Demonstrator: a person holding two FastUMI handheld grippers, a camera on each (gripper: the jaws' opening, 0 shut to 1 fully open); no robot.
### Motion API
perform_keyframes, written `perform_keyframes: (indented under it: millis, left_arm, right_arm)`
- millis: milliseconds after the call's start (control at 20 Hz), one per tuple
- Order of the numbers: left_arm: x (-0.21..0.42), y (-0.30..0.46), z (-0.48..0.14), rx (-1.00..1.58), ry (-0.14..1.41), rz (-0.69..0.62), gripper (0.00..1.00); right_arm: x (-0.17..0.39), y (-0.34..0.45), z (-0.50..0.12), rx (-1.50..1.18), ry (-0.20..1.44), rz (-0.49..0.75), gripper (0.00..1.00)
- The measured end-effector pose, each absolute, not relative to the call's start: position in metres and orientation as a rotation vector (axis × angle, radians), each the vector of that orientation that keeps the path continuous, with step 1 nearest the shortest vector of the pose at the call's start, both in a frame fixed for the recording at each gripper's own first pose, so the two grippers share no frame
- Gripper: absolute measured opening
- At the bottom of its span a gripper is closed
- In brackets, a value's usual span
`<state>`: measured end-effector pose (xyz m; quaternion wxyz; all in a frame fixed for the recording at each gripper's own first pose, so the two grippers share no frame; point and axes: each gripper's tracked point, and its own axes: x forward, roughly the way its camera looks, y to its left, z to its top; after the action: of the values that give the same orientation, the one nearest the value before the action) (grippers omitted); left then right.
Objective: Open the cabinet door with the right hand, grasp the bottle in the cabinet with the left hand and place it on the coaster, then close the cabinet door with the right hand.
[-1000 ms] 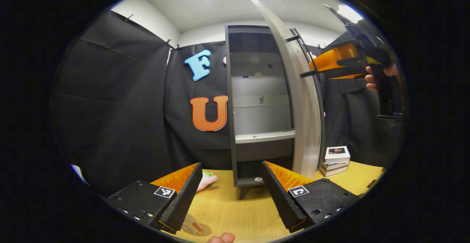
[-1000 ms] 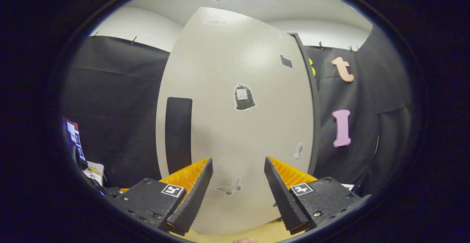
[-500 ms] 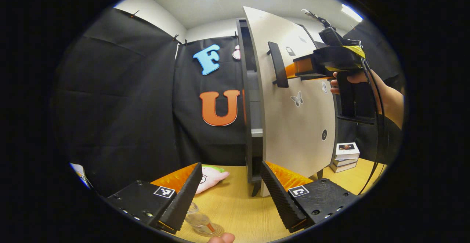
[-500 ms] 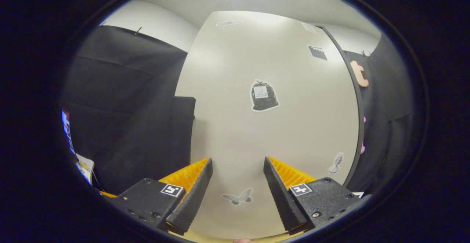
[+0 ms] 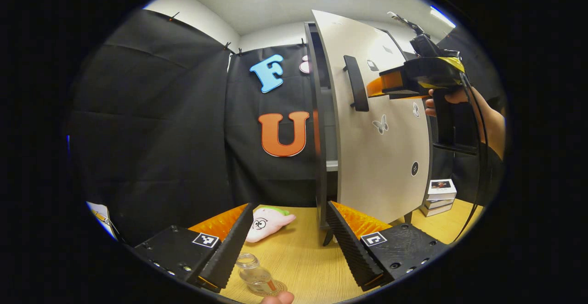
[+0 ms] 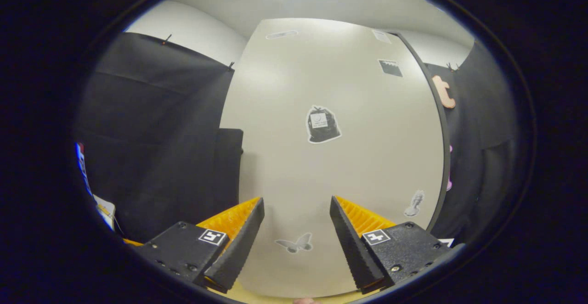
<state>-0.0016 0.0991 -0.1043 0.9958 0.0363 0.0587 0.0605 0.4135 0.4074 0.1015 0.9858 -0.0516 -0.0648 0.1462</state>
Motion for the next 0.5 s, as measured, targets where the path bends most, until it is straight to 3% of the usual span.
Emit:
perform_keyframes:
  millis: [250, 500]
  left_arm:
    - [-0.003, 0.077, -0.09, 0.059, 0.102, 0.083, 0.96]
    - [0.003, 0.051, -0.077, 0.037, 0.101, 0.029, 0.96]
  right_arm:
    - [0.361, 0.361, 0.089, -0.072, -0.106, 0.247, 0.93]
    - [0.308, 0.28, 0.078, -0.098, -0.127, 0.094, 0.93]
